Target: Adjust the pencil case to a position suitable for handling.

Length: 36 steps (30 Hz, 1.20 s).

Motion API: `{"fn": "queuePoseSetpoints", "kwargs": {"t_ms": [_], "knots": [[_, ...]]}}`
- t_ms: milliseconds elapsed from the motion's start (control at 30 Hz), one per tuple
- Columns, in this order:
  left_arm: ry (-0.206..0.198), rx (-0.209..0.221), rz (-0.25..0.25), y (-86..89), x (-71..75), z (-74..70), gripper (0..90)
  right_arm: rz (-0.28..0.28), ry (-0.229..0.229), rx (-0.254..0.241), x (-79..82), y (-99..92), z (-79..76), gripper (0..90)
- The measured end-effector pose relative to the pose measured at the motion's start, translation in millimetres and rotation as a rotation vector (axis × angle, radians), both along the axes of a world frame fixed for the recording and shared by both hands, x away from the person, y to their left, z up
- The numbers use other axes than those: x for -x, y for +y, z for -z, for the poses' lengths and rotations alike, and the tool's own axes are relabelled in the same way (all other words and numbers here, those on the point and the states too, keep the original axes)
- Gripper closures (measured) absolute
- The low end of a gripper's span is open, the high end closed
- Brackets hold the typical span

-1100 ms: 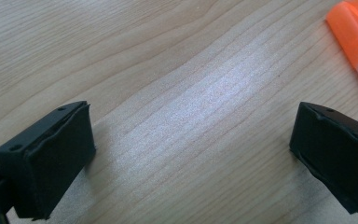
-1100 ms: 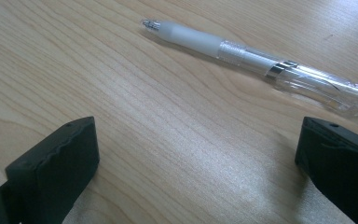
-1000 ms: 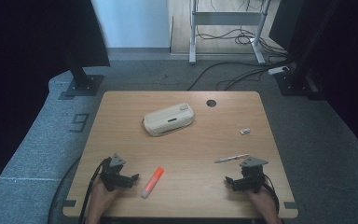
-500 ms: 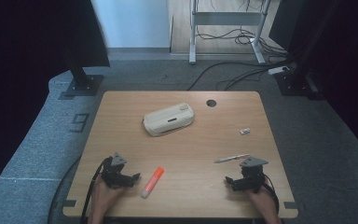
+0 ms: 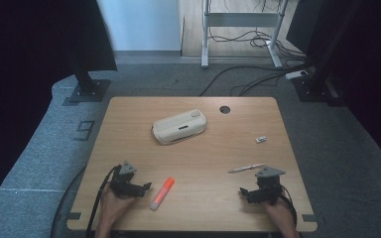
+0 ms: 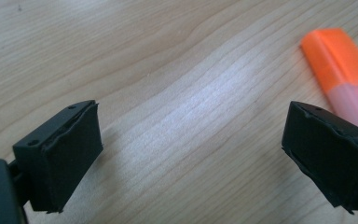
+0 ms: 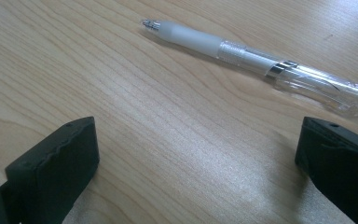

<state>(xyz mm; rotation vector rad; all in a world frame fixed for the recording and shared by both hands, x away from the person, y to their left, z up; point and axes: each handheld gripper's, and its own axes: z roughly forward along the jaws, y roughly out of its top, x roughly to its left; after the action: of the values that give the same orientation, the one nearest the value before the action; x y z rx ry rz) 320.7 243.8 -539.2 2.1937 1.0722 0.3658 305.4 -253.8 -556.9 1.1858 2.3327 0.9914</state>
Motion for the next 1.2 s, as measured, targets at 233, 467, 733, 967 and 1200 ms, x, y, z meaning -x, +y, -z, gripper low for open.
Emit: {"fn": "queuePoseSetpoints", "kwargs": {"t_ms": [233,467,733,967,1200], "knots": [[-0.005,0.026,0.009,-1.7,-4.0,-6.0,4.5,0.0,0.0,0.0,0.0,0.0,0.0,0.0],[0.002,0.049,0.016,-3.9,-8.7,-9.6,5.0,0.0,0.0,0.0,0.0,0.0,0.0,0.0],[-0.01,0.081,0.015,-6.1,-13.9,-17.3,6.2,0.0,0.0,0.0,0.0,0.0,0.0,0.0],[-0.011,0.056,0.021,-9.3,-20.2,-23.7,6.2,0.0,0.0,0.0,0.0,0.0,0.0,0.0],[-0.009,0.07,0.027,-12.1,-29.0,-31.4,6.7,0.0,0.0,0.0,0.0,0.0,0.0,0.0]]}}
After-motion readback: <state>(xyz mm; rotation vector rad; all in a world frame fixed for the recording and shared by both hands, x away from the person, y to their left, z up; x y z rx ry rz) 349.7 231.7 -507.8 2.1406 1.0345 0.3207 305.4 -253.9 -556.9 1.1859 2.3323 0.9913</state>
